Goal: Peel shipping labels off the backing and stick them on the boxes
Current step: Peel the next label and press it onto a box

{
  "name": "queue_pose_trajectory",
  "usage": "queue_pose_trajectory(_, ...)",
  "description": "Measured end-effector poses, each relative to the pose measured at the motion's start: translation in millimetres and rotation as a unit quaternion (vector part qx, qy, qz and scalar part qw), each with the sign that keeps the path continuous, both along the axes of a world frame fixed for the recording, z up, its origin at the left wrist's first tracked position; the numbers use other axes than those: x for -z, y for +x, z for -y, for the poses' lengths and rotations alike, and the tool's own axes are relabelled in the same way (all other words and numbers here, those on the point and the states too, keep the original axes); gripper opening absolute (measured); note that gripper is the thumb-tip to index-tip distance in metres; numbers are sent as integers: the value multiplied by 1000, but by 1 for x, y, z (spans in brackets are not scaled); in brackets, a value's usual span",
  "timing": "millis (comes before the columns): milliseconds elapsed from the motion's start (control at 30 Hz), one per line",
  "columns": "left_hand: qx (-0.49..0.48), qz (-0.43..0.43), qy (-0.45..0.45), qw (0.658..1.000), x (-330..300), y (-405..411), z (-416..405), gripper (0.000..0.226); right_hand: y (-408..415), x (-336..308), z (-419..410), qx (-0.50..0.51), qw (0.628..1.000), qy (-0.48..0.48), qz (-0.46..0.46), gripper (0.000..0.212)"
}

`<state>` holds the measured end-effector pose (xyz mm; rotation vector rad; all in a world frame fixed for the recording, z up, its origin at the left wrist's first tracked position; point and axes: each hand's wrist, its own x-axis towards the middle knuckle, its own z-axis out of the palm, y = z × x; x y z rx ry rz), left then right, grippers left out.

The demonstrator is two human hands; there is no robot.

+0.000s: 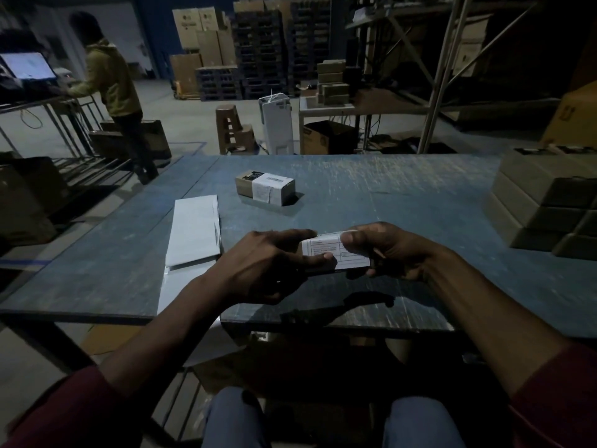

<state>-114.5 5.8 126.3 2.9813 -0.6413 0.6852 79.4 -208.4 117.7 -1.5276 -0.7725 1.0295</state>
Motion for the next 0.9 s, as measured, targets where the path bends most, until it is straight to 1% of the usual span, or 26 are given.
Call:
queue_pose_trajectory(67, 4, 4, -15, 1000, 0, -2, 0, 58, 1, 0, 3, -19, 1000, -2, 2, 50)
queue_pose_trajectory(200, 9, 16, -9, 1000, 3, -3, -1, 61, 8, 4, 8, -83, 996, 17, -31, 60)
queue_pose_trajectory(233, -2, 16, -16, 1000, 5, -3, 0, 69, 9, 4, 9, -90, 995, 24, -42, 65)
queue_pose_trajectory(300, -50, 10, -57, 997, 9, -3, 0, 100, 9, 4, 10, -89, 993, 40, -62, 75)
queue_pose_trajectory(333, -69, 12, -66, 995, 11, -3, 0, 111, 7, 2, 9, -79, 994, 43, -62, 77)
queue_pose_trajectory(367, -79, 28, -58, 995, 13, -3, 1, 112, 4, 1, 7, -61, 996, 39, -50, 76)
queue_pose_trajectory(433, -71, 62, -31, 995, 14, 0, 3, 98, -5, -2, 1, -6, 1000, 17, 24, 71)
queue_pose_trajectory(500, -55, 61, -14, 996, 14, 2, 2, 79, -9, 0, -3, 32, 996, 13, 78, 68)
queue_pose_trajectory(567, -41, 51, 10, 998, 19, 3, 0, 63, -7, 2, -2, 31, 996, 24, 75, 72)
queue_pose_trajectory(600, -36, 40, 2, 999, 21, 3, -1, 60, -5, 3, -1, 24, 997, 26, 65, 77)
queue_pose_trajectory(667, -31, 13, -78, 996, 21, 4, -2, 57, -1, 5, 0, 7, 999, 33, 43, 86)
queue_pose_trajectory(700, -25, 8, -108, 994, 19, 5, -2, 51, 1, 7, 0, -2, 999, 38, 36, 89)
queue_pose_trajectory(767, -10, 26, -105, 994, 16, 6, -1, 29, 5, 12, -1, -9, 998, 53, 23, 89)
queue_pose_trajectory(800, 0, 33, -104, 994, 15, 6, -1, 23, 7, 14, -2, -6, 998, 63, 18, 87)
queue_pose_trajectory(833, 9, 29, -125, 992, 13, 4, 0, 23, 8, 16, -2, -2, 997, 75, 16, 86)
queue_pose_trajectory(900, 0, 11, -230, 973, 9, 0, 3, 40, 10, 19, -2, 11, 995, 91, 27, 83)
